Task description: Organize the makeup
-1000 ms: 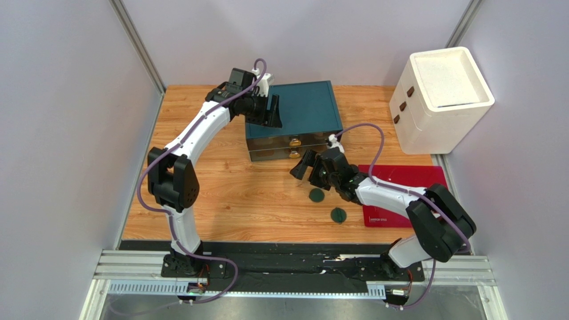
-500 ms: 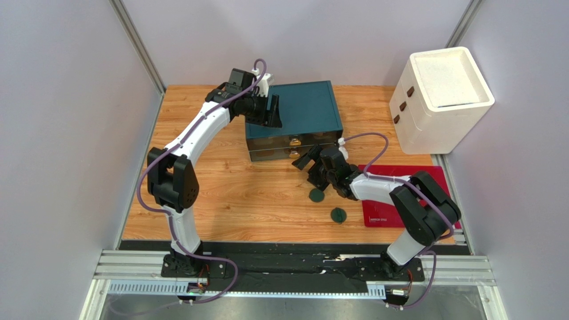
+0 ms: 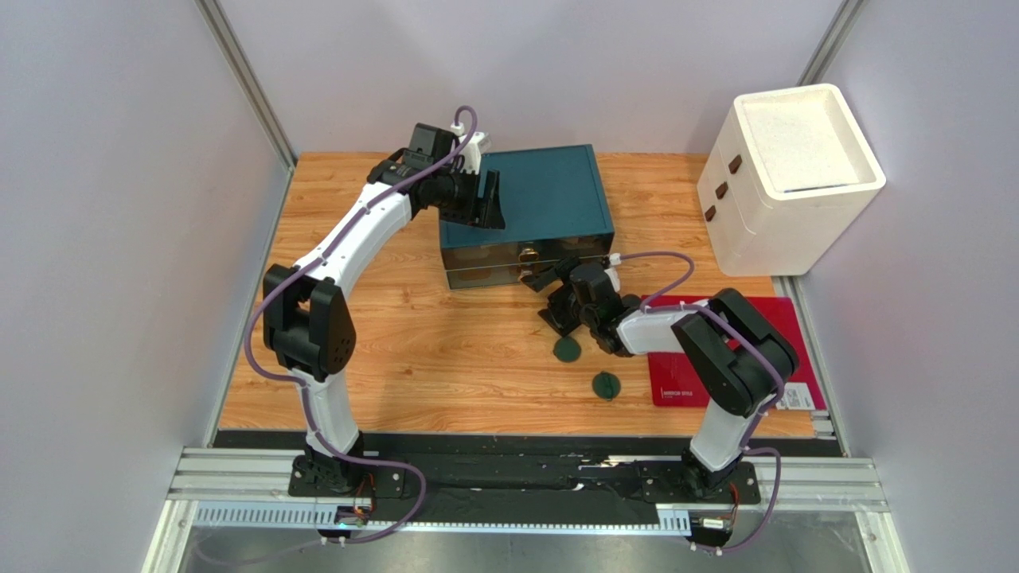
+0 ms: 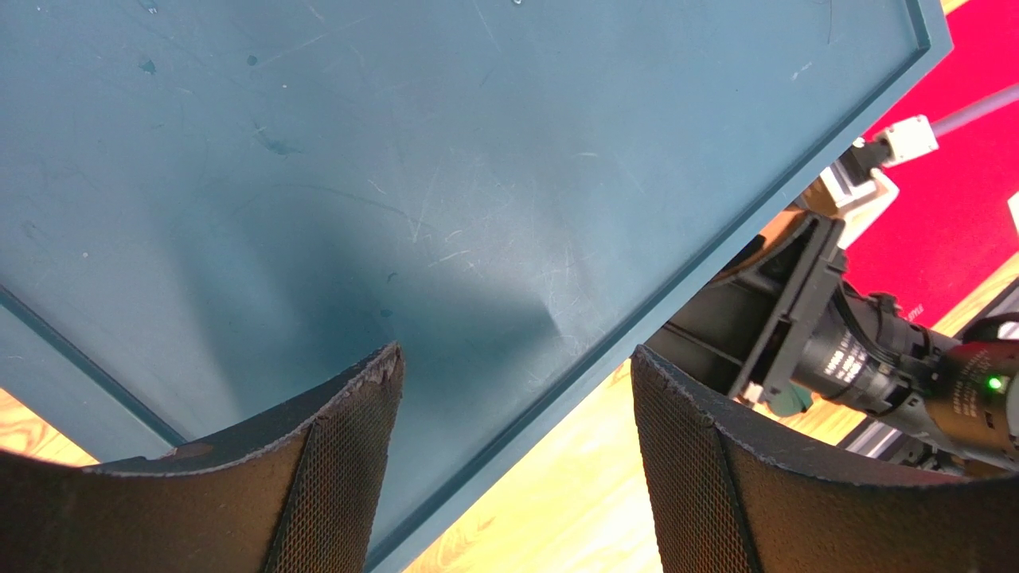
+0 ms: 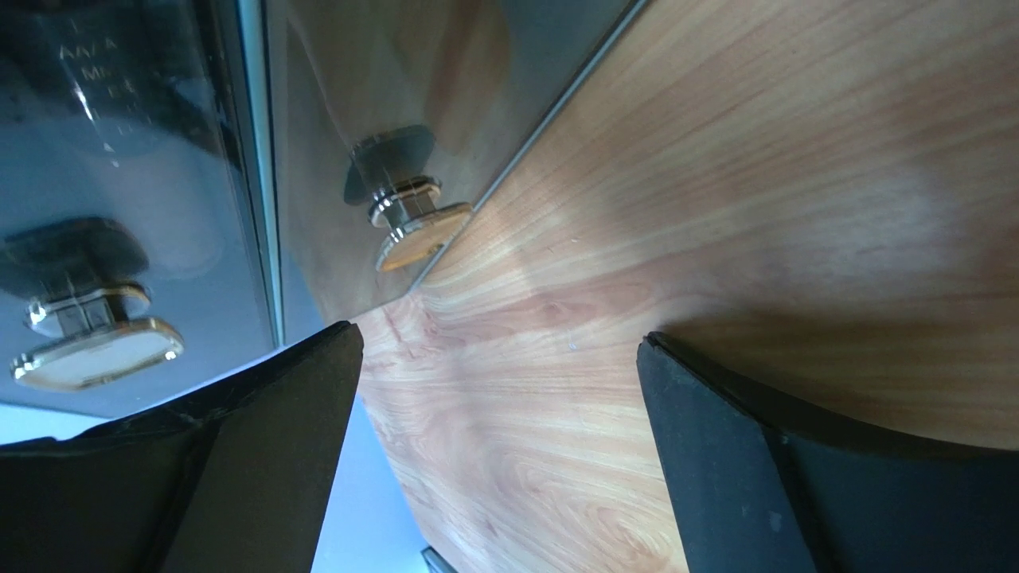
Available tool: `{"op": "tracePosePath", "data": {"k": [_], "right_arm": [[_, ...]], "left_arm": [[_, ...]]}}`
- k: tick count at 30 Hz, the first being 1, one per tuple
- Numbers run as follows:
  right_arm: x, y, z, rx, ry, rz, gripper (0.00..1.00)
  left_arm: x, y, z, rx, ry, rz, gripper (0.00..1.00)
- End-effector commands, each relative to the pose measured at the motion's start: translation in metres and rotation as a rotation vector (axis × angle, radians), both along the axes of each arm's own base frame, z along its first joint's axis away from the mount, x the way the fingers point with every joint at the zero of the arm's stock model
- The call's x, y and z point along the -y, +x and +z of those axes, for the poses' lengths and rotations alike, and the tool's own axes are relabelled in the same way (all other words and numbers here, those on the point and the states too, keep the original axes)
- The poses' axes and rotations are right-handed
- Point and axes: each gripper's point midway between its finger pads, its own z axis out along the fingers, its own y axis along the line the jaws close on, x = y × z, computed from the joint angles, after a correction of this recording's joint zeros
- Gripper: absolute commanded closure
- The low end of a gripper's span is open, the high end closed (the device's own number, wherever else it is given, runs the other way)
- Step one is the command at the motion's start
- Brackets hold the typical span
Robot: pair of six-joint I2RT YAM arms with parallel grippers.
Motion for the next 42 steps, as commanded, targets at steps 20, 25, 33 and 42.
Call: {"op": "tracePosePath", "data": {"k": [20, 25, 33, 42], "right_arm": [[0.015, 0.032, -0.022, -0.114, 0.211, -0.325, 0.19], [0.012, 0.033, -0.027, -0.137, 0.198, -0.322, 0.33], [-0.001, 0.035, -0.029, -0.172, 0.221, -0.287, 0.64], [-0.006, 0.021, -0.033, -0.255, 0.171, -0.213, 1.0]], "left_arm": [[-0.015, -0.027, -0.033, -0.121, 0.082, -0.02, 0.24], [-0.015, -0.028, -0.034, -0.128, 0.08, -0.02, 0.24], [-0.015, -0.028, -0.034, -0.13, 0.081, -0.015, 0.25], [-0.019, -0.026, -0.031, -0.116, 0.1, -0.002, 0.25]]}}
